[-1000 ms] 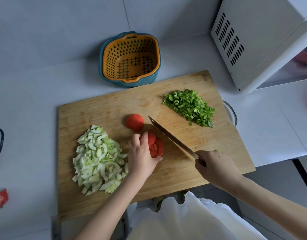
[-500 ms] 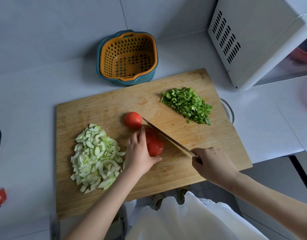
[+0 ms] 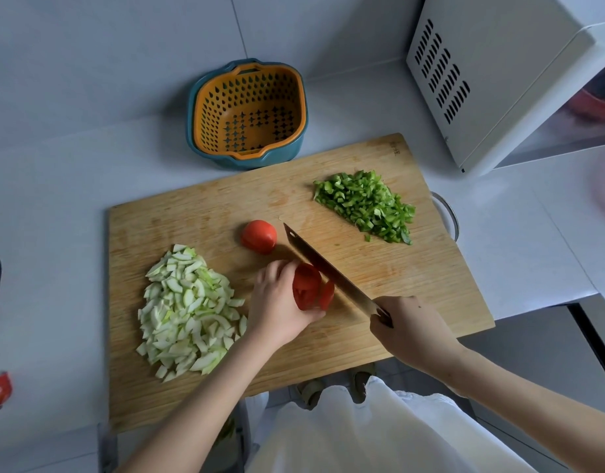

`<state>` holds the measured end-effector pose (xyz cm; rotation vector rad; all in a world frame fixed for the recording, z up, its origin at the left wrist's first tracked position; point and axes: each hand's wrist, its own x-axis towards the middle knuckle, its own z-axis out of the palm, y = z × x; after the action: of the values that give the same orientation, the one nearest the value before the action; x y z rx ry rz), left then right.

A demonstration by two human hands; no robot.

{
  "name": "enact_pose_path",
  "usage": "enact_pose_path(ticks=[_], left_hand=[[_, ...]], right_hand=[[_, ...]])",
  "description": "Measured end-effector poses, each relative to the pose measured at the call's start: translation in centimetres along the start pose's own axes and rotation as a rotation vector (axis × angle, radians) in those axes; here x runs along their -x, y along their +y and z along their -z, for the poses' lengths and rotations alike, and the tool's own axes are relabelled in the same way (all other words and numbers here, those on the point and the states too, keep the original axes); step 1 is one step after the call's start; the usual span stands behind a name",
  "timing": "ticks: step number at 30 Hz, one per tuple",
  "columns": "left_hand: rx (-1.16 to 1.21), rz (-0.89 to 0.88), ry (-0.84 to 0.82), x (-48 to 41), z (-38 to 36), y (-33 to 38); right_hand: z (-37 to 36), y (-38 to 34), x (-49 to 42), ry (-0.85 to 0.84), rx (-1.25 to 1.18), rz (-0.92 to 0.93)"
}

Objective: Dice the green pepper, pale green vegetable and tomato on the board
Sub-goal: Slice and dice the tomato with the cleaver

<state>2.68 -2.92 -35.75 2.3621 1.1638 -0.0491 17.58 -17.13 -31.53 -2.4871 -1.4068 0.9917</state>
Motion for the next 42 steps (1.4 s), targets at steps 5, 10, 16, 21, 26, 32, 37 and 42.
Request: enact_pose_path(ticks=[5,10,16,21,26,32,37,42], left_hand=[[0.018,-0.04,0.025,-0.3,-0.3,1.0],[-0.153,-0.252,0.224,0.0,-0.8,1.3],[-0.403,-0.492,0.01,-1.0,-1.2,2.9],[-0.409,-0.531,-0.101,-1.3,-1.1,4.0],[-0.173,-0.46,-0.192,-1.6,0.0,3.8],[0.109,-0.226,0.035,-4.3,2.6,2.7],[0.041,-0.194,-0.124,-5.0,1.6,1.7],[-0.011,-0.265,-0.19,-4.0,1.3,1.2]], right_hand=[[-0.1,-0.9,-0.4,-0.027,-0.123,-0.05],[0.3,-1.2,-0.5,-0.027,-0.153,-0.083],[1.8,-0.3,-0.4,-0.005,-0.166,-0.138],[2.1,0.1,-0.4,0.0,-0.155,-0.143],[1.9,0.3,-0.5,0.01,-0.152,-0.157],[1.8,0.3,-0.5,0.013,-0.155,-0.158],[1.8,0.1,-0.5,0.025,-0.135,-0.15],[1.6,0.2,-0.5,0.03,-0.136,-0.141]])
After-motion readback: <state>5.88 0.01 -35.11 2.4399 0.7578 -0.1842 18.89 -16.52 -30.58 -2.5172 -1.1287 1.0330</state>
